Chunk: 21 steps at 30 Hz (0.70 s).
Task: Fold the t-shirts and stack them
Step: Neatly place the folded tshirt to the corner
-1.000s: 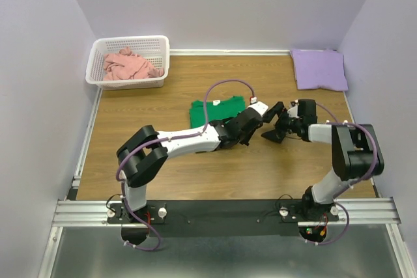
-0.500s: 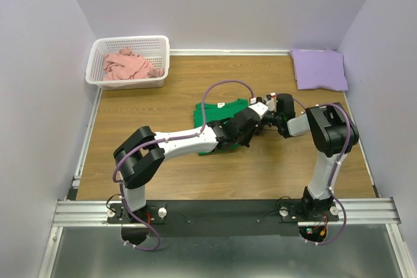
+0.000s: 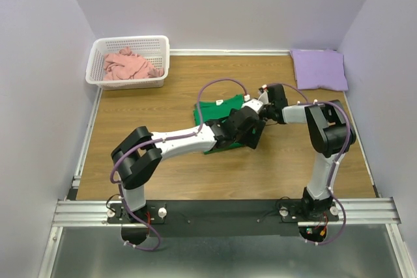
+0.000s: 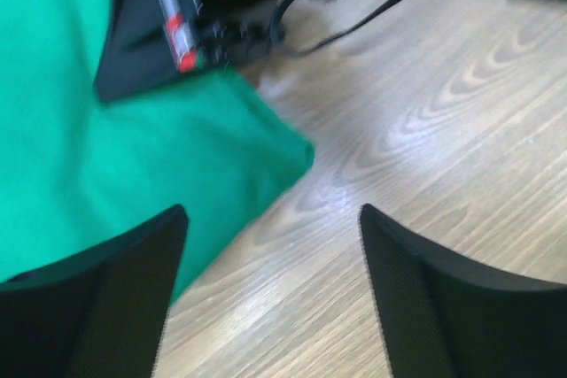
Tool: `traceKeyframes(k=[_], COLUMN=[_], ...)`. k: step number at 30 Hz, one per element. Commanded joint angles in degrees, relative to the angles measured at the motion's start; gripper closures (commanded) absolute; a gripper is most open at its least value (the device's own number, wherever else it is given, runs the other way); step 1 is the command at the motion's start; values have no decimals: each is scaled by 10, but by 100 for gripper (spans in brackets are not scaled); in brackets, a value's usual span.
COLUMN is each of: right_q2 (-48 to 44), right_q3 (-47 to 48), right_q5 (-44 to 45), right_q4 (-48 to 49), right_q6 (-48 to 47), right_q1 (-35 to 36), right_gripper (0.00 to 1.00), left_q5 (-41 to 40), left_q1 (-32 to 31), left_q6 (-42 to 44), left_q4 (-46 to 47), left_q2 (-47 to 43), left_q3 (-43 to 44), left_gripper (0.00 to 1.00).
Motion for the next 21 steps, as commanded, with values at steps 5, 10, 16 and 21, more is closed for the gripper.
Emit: traceKeyframes(k=[5, 10, 16, 21], right_q2=[7, 69, 156, 230], right_q3=[215, 362, 539, 665], right_q5=[309, 419, 558, 619], right_q4=[-292, -370, -423, -423], right_q6=[-248, -336, -467, -570], right_q1=[-4, -25, -55, -85], right_gripper=[100, 99, 100, 99], left_q5=[-11, 36, 75, 82], left_q1=[160, 284, 364, 379], left_q6=[-12, 30, 31, -6], left_q4=[-38, -19, -15, -53], left_q2=[-154, -244, -333, -347], left_q3=[-69, -149, -245, -258], left_gripper=[4, 4, 4, 3])
